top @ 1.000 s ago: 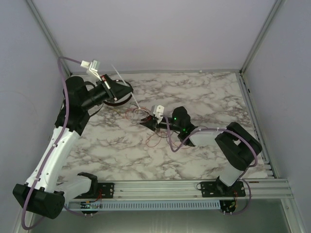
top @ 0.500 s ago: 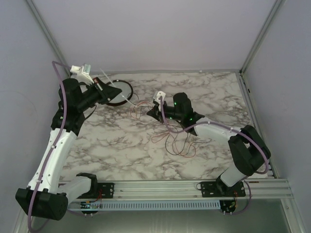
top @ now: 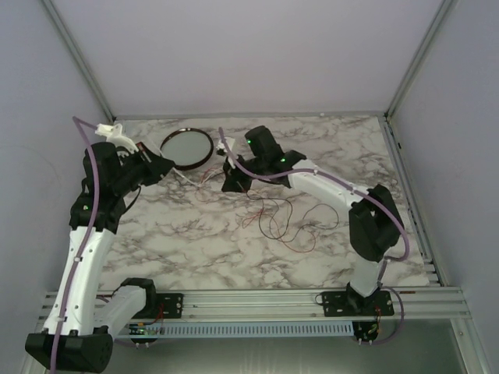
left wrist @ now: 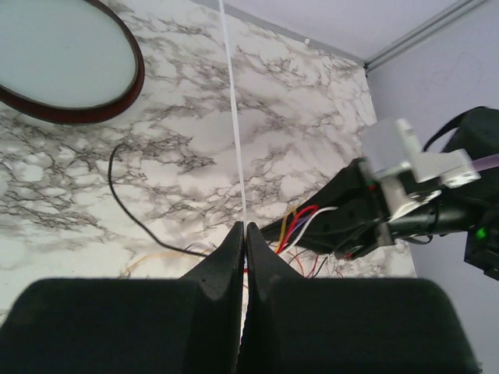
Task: Zip-tie the wires
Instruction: Adjust the cable at the center of the board.
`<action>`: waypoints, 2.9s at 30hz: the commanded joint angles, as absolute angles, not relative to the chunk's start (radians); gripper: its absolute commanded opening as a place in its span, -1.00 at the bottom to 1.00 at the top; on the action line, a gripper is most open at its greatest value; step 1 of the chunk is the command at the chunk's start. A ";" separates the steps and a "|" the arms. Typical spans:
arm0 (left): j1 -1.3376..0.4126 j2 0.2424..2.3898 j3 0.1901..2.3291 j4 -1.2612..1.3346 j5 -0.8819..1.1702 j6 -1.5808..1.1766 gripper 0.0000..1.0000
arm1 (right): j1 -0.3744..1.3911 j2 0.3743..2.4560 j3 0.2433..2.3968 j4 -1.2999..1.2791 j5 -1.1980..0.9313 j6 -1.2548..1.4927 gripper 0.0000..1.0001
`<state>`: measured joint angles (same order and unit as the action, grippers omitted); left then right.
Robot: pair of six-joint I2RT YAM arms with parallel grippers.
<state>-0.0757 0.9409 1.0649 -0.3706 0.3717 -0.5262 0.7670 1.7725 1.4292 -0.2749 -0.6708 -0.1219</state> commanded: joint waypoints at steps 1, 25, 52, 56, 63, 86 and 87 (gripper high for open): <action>-0.069 0.916 1.145 -0.491 0.328 -0.459 -1.00 | 0.799 1.817 1.541 -0.498 -0.725 -0.149 -1.00; -0.124 1.171 0.906 -0.121 0.381 -0.565 -1.00 | 0.745 2.007 1.576 -0.577 -0.626 0.020 -0.87; -0.210 1.510 1.029 0.108 0.373 -0.634 -1.00 | 0.612 1.939 1.548 -0.430 -0.334 0.042 -0.20; -0.226 1.488 1.060 0.076 0.386 -0.620 -1.00 | 0.611 1.837 1.466 -0.321 -0.434 -0.092 0.12; -0.243 1.454 1.119 0.021 0.448 -0.595 -1.00 | 0.600 1.673 1.250 -0.008 -0.479 -0.239 0.51; -0.254 1.310 1.145 -0.050 0.552 -0.585 -1.00 | 0.725 1.738 1.078 0.533 -0.780 -0.375 0.96; -0.254 1.307 1.148 -0.049 0.556 -0.585 -1.00 | 0.726 1.747 1.084 0.531 -0.787 -0.369 0.96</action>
<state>-0.2501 1.3521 1.1175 -0.0372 0.5247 -0.5919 0.7105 1.7153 1.0401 0.5167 -0.7048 -0.3599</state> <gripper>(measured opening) 0.005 0.986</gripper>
